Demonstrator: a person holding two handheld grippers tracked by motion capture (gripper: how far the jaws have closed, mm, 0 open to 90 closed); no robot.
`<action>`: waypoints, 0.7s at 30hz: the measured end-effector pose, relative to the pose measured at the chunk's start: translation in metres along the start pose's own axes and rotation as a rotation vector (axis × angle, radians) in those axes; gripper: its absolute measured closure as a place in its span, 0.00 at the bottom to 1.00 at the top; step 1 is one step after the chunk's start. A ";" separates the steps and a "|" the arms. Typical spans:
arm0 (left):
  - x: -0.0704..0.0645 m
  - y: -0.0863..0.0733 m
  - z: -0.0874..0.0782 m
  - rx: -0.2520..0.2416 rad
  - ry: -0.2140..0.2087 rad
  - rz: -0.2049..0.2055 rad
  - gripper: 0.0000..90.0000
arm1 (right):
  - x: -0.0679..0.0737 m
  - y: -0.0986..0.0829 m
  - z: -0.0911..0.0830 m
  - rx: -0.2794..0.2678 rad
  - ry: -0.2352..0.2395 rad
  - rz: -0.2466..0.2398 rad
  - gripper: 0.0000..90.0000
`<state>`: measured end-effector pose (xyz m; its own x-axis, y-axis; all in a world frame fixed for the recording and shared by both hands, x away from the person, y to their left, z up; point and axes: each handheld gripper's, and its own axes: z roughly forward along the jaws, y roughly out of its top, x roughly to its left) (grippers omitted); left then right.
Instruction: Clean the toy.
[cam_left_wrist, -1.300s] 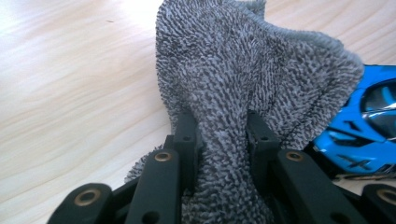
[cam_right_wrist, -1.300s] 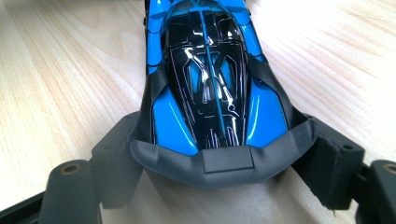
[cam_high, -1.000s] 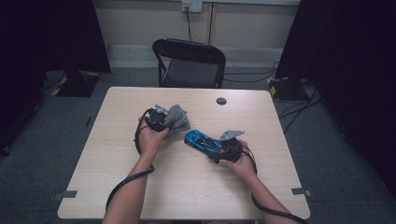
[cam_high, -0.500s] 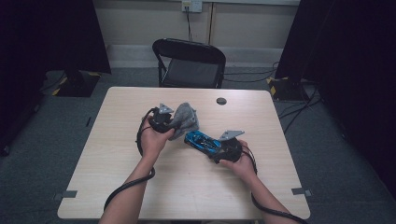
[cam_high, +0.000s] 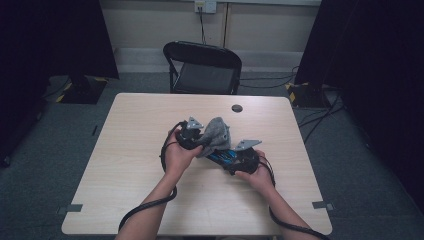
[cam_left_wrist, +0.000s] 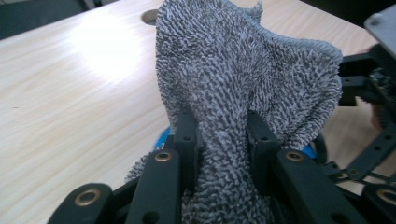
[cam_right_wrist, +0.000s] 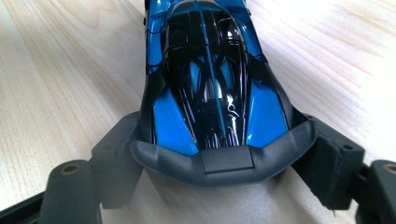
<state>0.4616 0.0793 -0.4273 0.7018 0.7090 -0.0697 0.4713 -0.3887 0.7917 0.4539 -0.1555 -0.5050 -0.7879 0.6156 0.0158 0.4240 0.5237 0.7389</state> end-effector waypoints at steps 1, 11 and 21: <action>-0.002 0.000 0.001 0.001 -0.006 0.004 0.79 | 0.000 0.000 0.000 0.000 0.000 0.000 0.26; -0.018 -0.006 0.012 0.024 -0.043 0.022 0.79 | 0.000 0.000 0.000 0.001 0.000 0.001 0.26; -0.033 -0.005 0.024 0.051 -0.073 0.067 0.79 | 0.000 0.000 0.000 0.001 0.000 0.001 0.26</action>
<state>0.4487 0.0439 -0.4435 0.7686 0.6366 -0.0632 0.4476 -0.4645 0.7641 0.4539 -0.1555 -0.5049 -0.7875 0.6161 0.0162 0.4252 0.5241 0.7379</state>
